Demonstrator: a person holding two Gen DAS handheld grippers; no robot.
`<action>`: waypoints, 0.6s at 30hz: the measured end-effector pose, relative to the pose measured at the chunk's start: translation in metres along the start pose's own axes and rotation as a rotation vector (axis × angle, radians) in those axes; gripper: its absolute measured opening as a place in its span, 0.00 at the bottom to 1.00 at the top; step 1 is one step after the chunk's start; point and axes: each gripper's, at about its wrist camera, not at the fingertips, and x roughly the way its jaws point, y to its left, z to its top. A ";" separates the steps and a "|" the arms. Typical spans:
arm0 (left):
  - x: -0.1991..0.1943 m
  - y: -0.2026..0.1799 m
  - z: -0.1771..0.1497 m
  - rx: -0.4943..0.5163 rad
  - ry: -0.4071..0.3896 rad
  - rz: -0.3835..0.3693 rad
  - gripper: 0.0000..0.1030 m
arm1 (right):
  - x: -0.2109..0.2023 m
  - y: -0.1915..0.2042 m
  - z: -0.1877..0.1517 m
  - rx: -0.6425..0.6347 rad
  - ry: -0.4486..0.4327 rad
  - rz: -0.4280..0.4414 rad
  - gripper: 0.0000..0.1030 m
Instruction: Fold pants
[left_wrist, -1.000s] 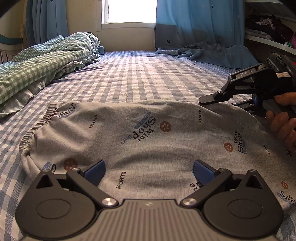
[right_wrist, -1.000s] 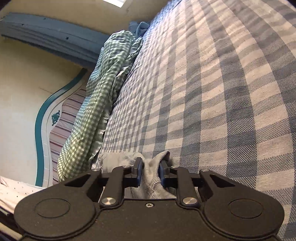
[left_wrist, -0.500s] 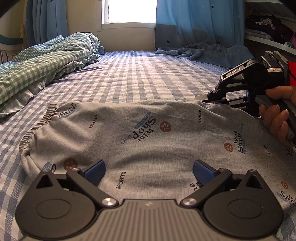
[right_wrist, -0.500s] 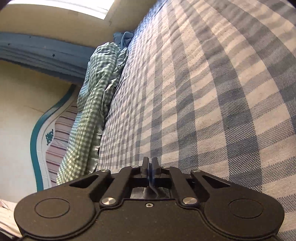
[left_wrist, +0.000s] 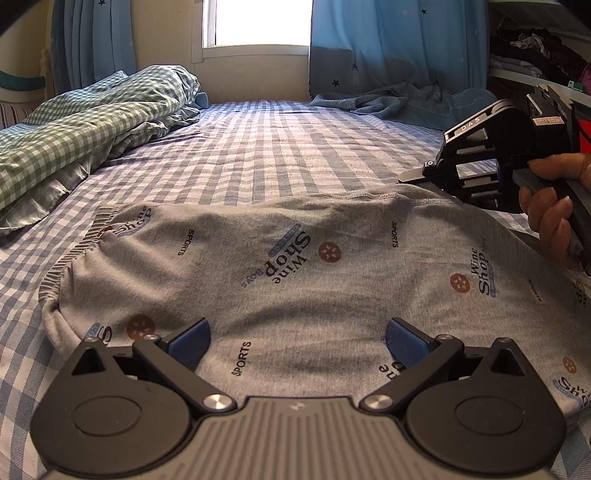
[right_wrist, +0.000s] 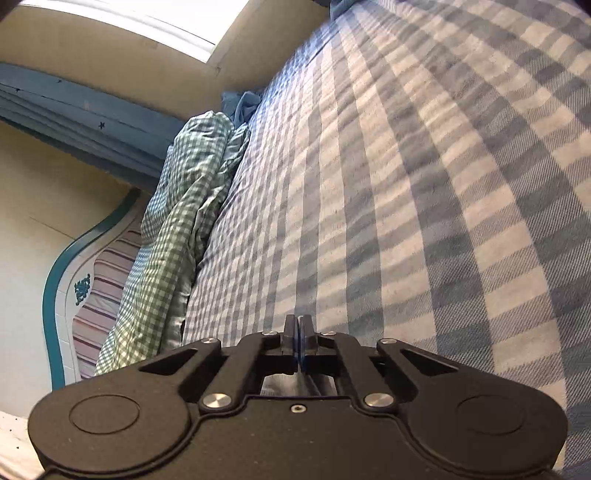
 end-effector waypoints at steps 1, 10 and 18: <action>0.000 0.000 0.000 0.000 0.000 0.000 0.99 | 0.002 0.002 0.002 -0.020 -0.004 -0.015 0.00; 0.000 0.001 0.001 -0.001 0.000 -0.001 0.99 | -0.010 0.004 -0.011 -0.201 -0.030 -0.111 0.40; -0.016 -0.027 0.018 -0.063 -0.039 -0.032 1.00 | -0.114 0.018 -0.089 -0.565 -0.199 -0.373 0.88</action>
